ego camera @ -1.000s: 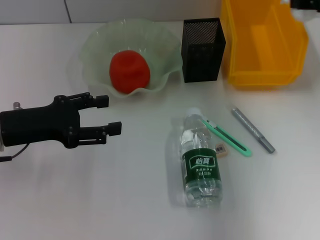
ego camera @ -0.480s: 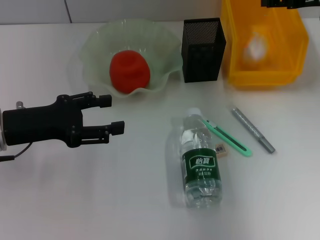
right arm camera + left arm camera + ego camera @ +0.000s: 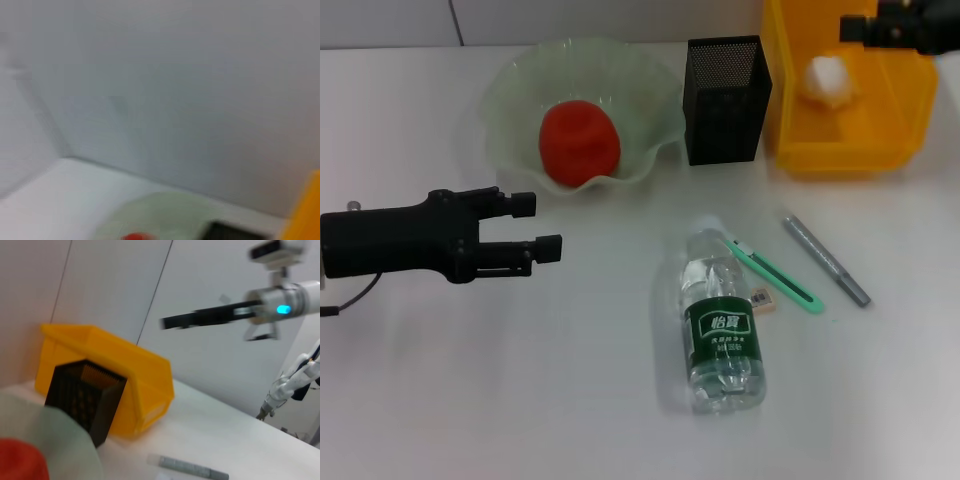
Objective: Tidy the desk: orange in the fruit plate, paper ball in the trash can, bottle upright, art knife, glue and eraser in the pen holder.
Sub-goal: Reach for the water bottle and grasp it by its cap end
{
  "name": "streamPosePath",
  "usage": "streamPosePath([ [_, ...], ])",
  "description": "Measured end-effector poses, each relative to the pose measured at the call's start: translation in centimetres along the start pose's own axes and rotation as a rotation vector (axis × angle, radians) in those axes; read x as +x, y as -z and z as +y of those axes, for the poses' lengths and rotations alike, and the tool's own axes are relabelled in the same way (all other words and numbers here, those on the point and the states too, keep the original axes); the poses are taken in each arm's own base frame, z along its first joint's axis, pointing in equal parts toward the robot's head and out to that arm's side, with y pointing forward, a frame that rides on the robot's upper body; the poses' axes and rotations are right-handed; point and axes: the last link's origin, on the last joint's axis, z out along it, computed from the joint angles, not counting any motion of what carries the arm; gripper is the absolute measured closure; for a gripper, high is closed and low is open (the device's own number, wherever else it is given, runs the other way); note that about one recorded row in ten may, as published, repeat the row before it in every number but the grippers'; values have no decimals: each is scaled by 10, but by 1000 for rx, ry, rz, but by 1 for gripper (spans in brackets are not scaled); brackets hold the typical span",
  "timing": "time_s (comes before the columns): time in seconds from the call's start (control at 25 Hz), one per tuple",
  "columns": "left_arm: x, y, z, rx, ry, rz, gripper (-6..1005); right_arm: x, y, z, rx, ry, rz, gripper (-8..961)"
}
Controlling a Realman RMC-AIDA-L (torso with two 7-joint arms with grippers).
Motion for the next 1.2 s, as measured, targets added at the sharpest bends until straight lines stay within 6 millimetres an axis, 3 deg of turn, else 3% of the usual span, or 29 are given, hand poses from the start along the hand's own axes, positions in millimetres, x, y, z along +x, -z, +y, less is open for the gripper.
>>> streamPosePath([
  [0.08, 7, 0, -3, 2, 66, -56, 170, 35, 37, 28, -223, 80, -9, 169],
  [0.12, 7, 0, -3, 2, 66, -56, 170, 35, 37, 28, -223, 80, -9, 169],
  [0.2, 16, -6, -5, 9, 125, -125, 170, 71, 55, 44, -317, 118, -2, 169],
  [0.24, 16, -6, -5, 9, 125, -125, 170, 71, 55, 44, -317, 118, -2, 169],
  [0.28, 33, -21, -6, 28, 207, -241, 170, 83, 59, 48, -326, 132, -3, 169],
  [0.36, 47, -37, -4, 53, 252, -359, 170, 106, 63, 51, -325, 136, -2, 169],
  [0.4, 47, -37, -4, 53, 252, -359, 170, 106, 63, 51, -325, 136, -2, 169],
  [0.44, 61, -53, 0, 73, 292, -459, 170, 127, 65, 52, -331, 127, 0, 170],
  [0.48, 61, -53, 0, 73, 292, -459, 170, 127, 65, 52, -331, 127, 0, 170],
  [0.52, 74, -68, 3, 76, 323, -505, 171, 142, 67, 51, -338, 98, -2, 170],
  [0.64, 87, -79, 7, 80, 363, -521, 171, 157, 72, 48, -328, 73, -25, 170],
  [0.96, 126, -121, 21, 90, 402, -594, 171, 172, 77, 43, -287, 54, -28, 170],
  [1.2, 130, -149, 13, 158, 502, -592, 171, 175, 69, 43, -268, 45, -18, 170],
])
